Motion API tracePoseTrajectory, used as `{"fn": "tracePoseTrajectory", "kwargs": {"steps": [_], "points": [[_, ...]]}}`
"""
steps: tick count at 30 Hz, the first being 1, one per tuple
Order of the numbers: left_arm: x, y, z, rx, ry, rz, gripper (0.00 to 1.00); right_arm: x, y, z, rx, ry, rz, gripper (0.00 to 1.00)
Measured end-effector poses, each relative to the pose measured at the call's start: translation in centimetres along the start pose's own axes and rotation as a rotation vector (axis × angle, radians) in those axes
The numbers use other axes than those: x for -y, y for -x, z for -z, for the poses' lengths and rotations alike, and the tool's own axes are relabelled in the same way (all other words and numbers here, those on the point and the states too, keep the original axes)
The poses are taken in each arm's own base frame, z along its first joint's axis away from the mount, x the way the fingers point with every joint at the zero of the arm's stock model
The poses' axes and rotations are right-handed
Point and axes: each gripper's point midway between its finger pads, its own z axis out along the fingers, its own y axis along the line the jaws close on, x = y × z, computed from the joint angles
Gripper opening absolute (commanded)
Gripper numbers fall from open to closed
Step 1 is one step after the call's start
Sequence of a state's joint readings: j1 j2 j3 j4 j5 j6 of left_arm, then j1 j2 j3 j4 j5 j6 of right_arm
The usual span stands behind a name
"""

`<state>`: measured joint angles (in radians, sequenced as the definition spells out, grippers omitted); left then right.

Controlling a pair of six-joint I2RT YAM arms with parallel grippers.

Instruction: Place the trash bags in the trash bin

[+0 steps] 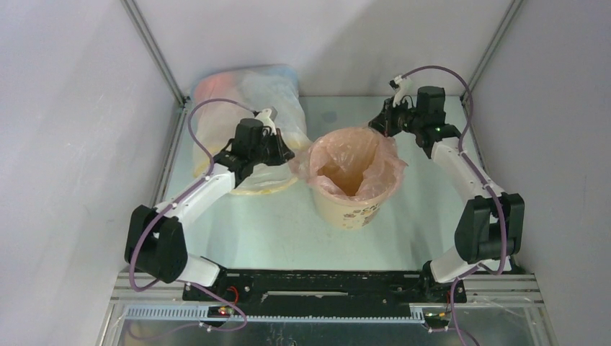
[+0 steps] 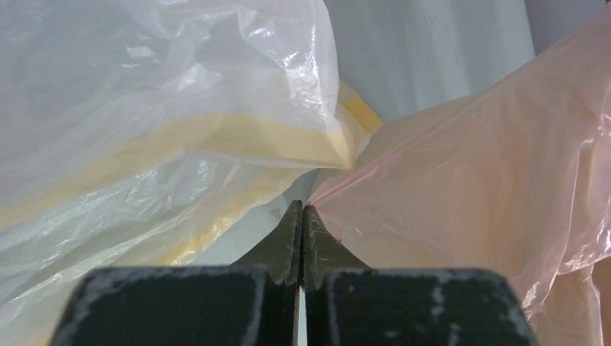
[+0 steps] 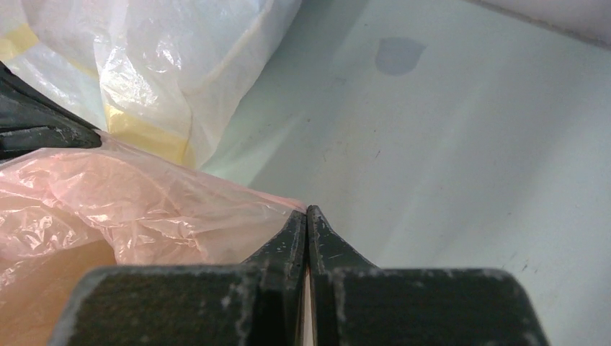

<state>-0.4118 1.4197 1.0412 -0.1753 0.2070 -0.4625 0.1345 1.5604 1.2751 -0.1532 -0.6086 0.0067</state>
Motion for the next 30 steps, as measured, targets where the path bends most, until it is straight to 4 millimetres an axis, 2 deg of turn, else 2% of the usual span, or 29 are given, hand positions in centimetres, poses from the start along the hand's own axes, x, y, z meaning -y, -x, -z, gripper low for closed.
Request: {"fn": "tracePoseTrajectory", "kwargs": {"steps": [6,10,16,19,21,24,27,30], "points": [[0.2,-0.7,-0.3,-0.009,-0.017,0.001,0.00,0.7,0.8,0.9,-0.010,-0.044,-0.052,0.40],[0.3,-0.9,-0.3,-0.010,-0.021,0.001,0.00,0.6,2.0,2.7,0.012,-0.094,-0.045,0.53],[0.5,-1.0,-0.4,-0.012,-0.025,-0.002,0.00,-2.3,6.4,8.7,0.128,-0.168,0.007,0.63],[0.5,-1.0,-0.4,-0.012,-0.026,-0.003,0.00,-3.9,7.5,11.4,0.161,-0.200,-0.007,0.65],[0.6,-1.0,-0.4,-0.011,-0.027,-0.003,0.00,-4.8,7.2,12.7,0.159,-0.207,-0.030,0.68],[0.6,-1.0,-0.4,-0.011,-0.027,-0.003,0.00,-5.8,5.9,13.9,0.125,-0.212,-0.078,0.69],[0.7,-1.0,-0.4,-0.011,-0.029,-0.004,0.00,-6.8,3.2,14.8,0.055,-0.204,-0.128,0.65],[0.8,-1.0,-0.3,-0.009,-0.032,-0.006,0.00,-7.3,1.5,15.0,0.002,-0.196,-0.156,0.61]]}}
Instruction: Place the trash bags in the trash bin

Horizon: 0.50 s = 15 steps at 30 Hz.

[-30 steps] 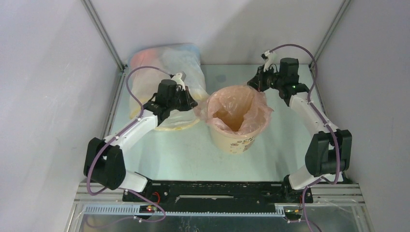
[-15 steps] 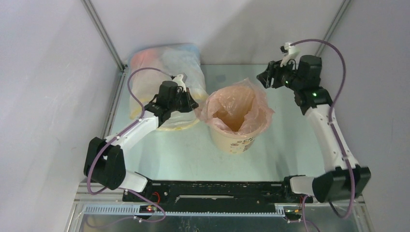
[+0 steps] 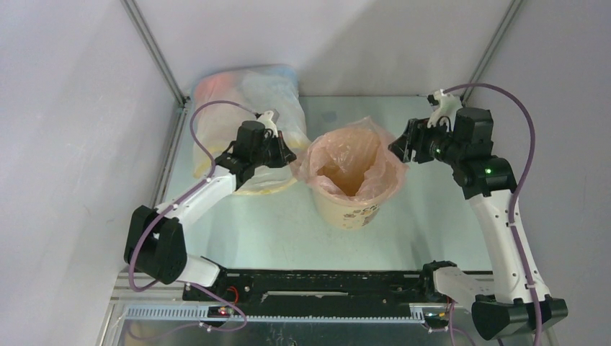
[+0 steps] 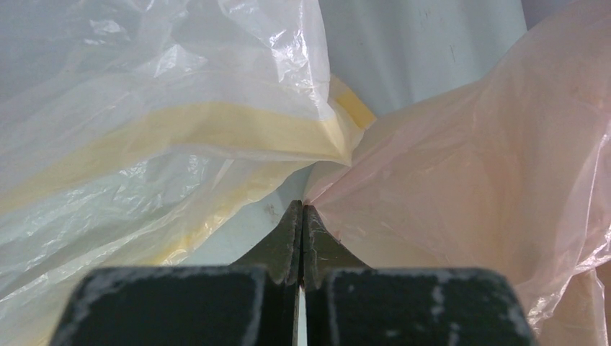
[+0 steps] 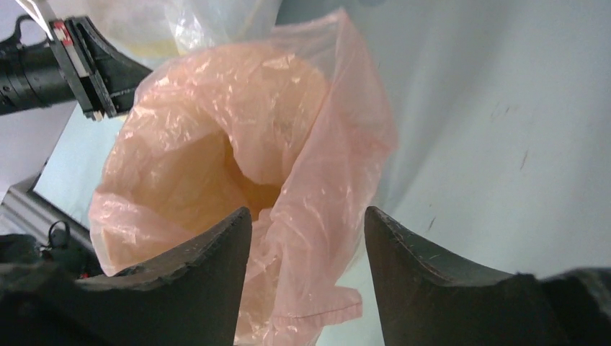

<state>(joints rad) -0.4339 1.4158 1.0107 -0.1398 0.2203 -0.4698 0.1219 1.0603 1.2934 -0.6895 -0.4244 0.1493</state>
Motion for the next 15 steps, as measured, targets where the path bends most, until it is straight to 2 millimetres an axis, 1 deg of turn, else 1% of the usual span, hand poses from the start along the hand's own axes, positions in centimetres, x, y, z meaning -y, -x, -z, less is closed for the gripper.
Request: {"fn": "tracePoseTrajectory", "kwargs": {"steps": [5,7,8,11,12,15], "points": [[0.2,0.2,0.2,0.006,-0.005,-0.003,0.00,-0.2,-2.6,-0.2,-0.086,0.017,-0.035,0.62],[0.3,0.2,0.2,0.007,-0.006,-0.003,0.00,-0.3,-3.4,-0.3,-0.111,0.025,-0.044,0.61],[0.3,0.1,0.2,0.007,-0.005,-0.003,0.00,-0.4,-3.8,-0.3,-0.123,0.030,-0.047,0.58],[0.3,0.2,0.2,0.007,-0.006,-0.003,0.00,-0.9,-4.7,-0.4,-0.158,0.047,-0.050,0.37],[0.3,0.1,0.2,0.007,-0.005,-0.003,0.00,-0.9,-4.9,-0.5,-0.163,0.049,-0.046,0.32],[0.2,0.2,0.2,0.007,-0.005,-0.003,0.00,-0.7,-5.0,-0.6,-0.170,0.033,-0.058,0.30]]}}
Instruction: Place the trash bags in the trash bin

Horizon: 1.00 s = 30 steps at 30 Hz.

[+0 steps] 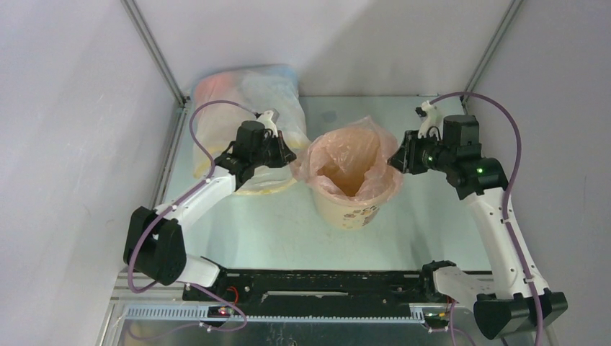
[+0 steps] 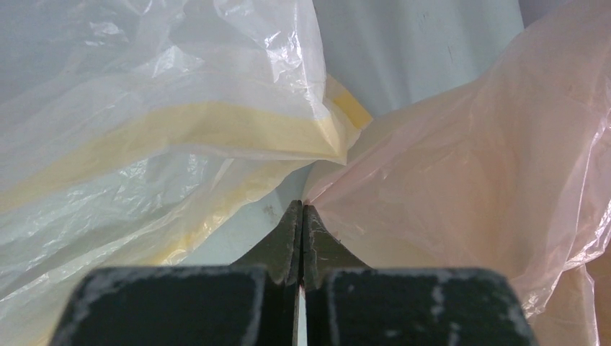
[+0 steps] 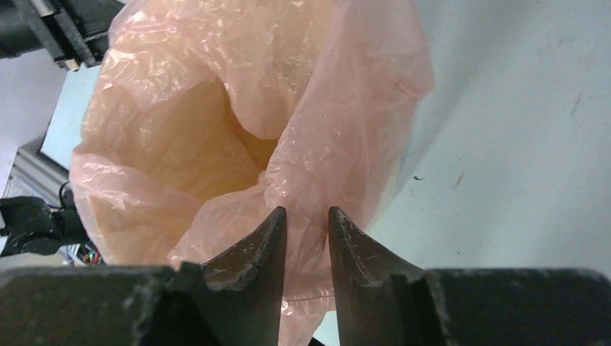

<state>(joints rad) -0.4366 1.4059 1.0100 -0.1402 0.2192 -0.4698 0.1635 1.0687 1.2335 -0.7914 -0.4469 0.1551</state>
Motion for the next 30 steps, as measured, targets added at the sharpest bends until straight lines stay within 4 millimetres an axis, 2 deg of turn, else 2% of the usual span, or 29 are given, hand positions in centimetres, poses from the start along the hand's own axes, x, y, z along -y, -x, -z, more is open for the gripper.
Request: {"fn": "tracePoseTrajectory", "kwargs": {"steps": [3,6,9,12,14,17,25,30], "points": [[-0.1,0.0,0.0,0.002,0.005,0.000,0.00,1.0,0.1,0.1,0.019,-0.039,-0.021,0.18],[-0.1,0.0,0.0,0.002,0.007,-0.001,0.00,2.8,-0.1,0.3,0.045,-0.096,-0.062,0.12],[-0.1,0.0,0.0,0.001,0.006,-0.001,0.00,4.5,-0.1,0.4,0.070,-0.149,-0.112,0.18],[-0.1,-0.1,-0.1,0.000,0.006,-0.002,0.00,6.0,-0.6,0.1,0.078,-0.187,-0.155,0.17],[-0.1,-0.1,-0.1,-0.003,0.007,-0.001,0.00,6.6,-1.2,-0.6,0.078,-0.193,-0.176,0.18],[-0.4,-0.6,-0.6,-0.019,0.012,0.001,0.00,7.3,-2.2,-1.7,0.055,-0.196,-0.216,0.25],[-1.3,-2.8,-2.0,-0.077,0.031,0.008,0.00,9.8,-2.8,-3.3,0.056,-0.237,-0.280,0.26],[-1.9,-4.3,-2.3,-0.105,0.041,0.013,0.00,10.5,-4.8,-4.5,0.041,-0.235,-0.315,0.26]]}}
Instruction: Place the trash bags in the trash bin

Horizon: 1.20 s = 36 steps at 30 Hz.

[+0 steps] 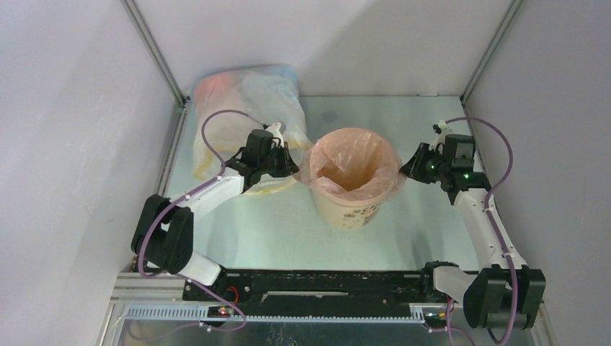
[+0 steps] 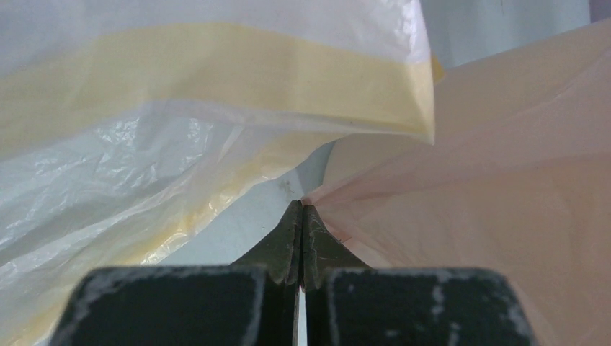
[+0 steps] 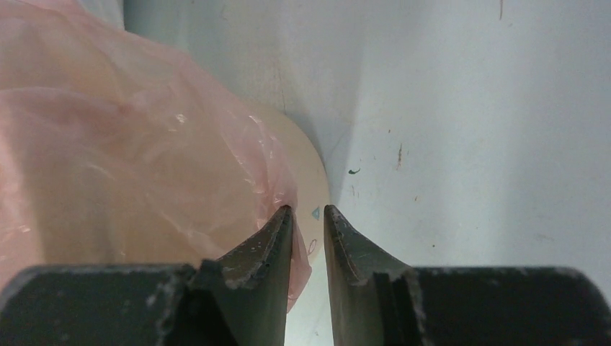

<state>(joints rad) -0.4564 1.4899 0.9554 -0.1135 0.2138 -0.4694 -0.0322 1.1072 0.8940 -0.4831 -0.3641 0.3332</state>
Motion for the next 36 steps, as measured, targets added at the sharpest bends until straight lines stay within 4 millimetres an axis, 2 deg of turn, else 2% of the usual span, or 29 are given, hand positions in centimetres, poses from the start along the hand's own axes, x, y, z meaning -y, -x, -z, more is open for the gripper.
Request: {"fn": "tracePoseTrajectory", "kwargs": {"steps": [4,7,8,12,16,21,24,31,36], "points": [[0.0,-0.4,-0.2,-0.005,-0.004,-0.003,0.00,0.8,-1.7,-1.3,-0.029,0.003,-0.039,0.34],[0.3,-0.3,-0.3,0.009,-0.015,-0.008,0.00,1.0,-2.5,-2.0,-0.044,0.011,-0.066,0.50],[0.2,-0.3,-0.4,0.012,-0.018,-0.009,0.00,1.0,-2.7,-2.2,-0.047,0.016,-0.074,0.52],[-0.1,-1.2,-0.6,0.002,-0.016,-0.006,0.00,1.1,-3.2,-2.4,-0.045,0.024,-0.091,0.52],[-0.2,-1.3,-0.6,0.006,-0.017,-0.006,0.01,0.9,-2.3,-1.1,0.010,0.028,-0.088,0.56],[0.0,-1.1,0.2,0.041,-0.028,-0.006,0.12,0.2,0.0,1.9,0.143,0.049,-0.064,0.58],[0.2,-0.9,0.8,0.068,-0.034,-0.003,0.20,-0.6,0.4,3.1,0.174,0.073,-0.051,0.58],[0.7,0.2,2.8,0.156,-0.047,0.013,0.36,-1.3,-0.7,3.5,0.147,0.118,-0.063,0.54],[0.8,0.7,4.6,0.218,-0.043,0.030,0.48,-0.3,-3.4,2.6,0.106,0.107,-0.109,0.53]]}}
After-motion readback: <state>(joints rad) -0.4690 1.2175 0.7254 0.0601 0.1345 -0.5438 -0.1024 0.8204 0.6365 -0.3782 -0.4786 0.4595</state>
